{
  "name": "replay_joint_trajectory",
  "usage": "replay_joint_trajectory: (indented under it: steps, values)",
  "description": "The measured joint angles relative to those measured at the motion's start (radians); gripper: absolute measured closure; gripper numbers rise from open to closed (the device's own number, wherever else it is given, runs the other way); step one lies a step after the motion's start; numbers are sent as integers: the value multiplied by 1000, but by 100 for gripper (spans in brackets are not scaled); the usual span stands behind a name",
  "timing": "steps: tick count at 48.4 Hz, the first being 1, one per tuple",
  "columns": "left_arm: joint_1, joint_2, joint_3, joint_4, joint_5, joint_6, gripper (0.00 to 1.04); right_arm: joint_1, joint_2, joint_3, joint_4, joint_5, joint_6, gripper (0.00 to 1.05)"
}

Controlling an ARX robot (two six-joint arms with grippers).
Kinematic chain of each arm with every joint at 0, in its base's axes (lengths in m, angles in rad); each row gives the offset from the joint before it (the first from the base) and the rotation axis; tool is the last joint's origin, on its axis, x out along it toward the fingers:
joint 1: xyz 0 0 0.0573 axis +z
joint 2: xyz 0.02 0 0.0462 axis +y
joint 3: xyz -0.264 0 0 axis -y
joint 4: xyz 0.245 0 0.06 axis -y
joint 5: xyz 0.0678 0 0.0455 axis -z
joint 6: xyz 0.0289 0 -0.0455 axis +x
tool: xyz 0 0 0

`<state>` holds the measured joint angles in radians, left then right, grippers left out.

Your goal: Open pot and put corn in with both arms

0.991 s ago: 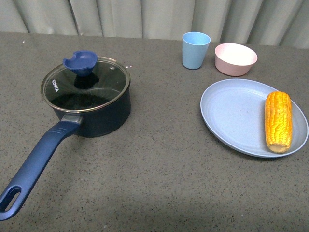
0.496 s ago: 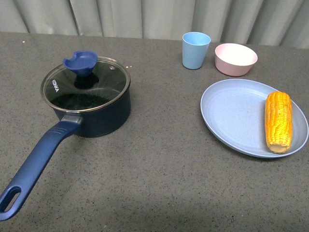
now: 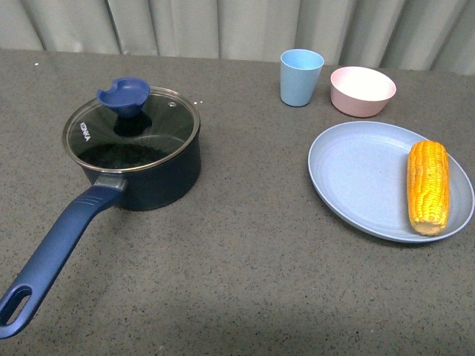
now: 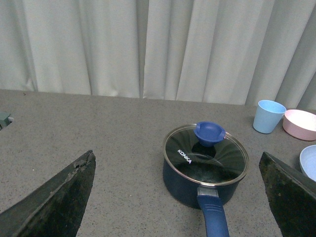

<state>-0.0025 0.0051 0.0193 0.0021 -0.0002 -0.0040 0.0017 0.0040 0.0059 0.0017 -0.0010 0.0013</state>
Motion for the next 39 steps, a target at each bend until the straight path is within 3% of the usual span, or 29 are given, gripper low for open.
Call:
replay_joint_trajectory:
  steps: [28, 32, 39]
  values:
    - [0, 0, 0, 0, 0, 0, 7, 0, 0, 0, 0, 0, 0, 9]
    - [-27, 95, 26, -65, -177, -72, 7, 0, 0, 0, 0, 0, 0, 9]
    - [-16, 431, 67, 202, -177, -182, 7, 0, 0, 0, 0, 0, 0, 9]
